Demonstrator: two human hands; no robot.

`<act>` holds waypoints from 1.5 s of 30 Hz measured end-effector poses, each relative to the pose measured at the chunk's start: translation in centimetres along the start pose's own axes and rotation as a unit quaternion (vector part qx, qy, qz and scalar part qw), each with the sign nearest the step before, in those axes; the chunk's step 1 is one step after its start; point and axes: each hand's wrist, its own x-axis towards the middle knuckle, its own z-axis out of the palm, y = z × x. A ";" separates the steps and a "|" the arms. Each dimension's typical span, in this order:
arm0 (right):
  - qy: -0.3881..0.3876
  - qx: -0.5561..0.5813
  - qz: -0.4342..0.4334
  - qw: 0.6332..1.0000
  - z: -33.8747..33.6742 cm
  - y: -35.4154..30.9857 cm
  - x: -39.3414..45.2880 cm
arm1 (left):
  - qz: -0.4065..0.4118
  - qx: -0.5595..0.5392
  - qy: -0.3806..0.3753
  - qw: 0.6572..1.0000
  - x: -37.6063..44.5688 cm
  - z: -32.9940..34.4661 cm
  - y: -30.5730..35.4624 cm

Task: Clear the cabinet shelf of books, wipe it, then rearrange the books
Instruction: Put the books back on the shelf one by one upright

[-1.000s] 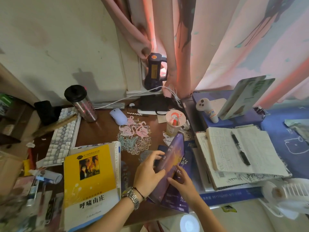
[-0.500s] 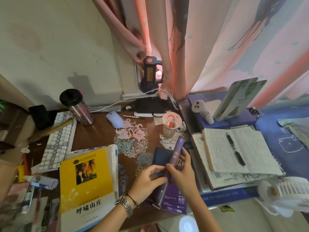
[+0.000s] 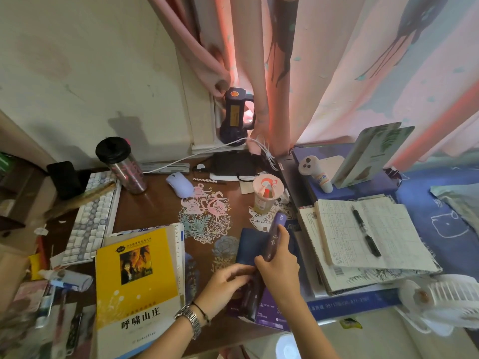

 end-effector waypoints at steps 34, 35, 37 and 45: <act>-0.187 0.252 -0.098 0.944 -4.2 -9.0 -0.5 | 0.142 0.049 0.198 0.969 -2.8 -7.8 7.9; -0.188 0.261 -0.109 0.941 -4.1 -10.0 -0.4 | 0.158 0.062 0.211 0.963 -3.1 -8.5 8.8; -0.193 0.279 -0.136 0.931 -3.8 -11.9 -0.6 | 0.180 0.088 0.238 0.950 -4.1 -9.7 10.4; -0.236 0.344 -0.260 0.871 -2.0 -20.8 -2.7 | 0.277 0.123 0.344 0.889 -11.1 -13.9 17.3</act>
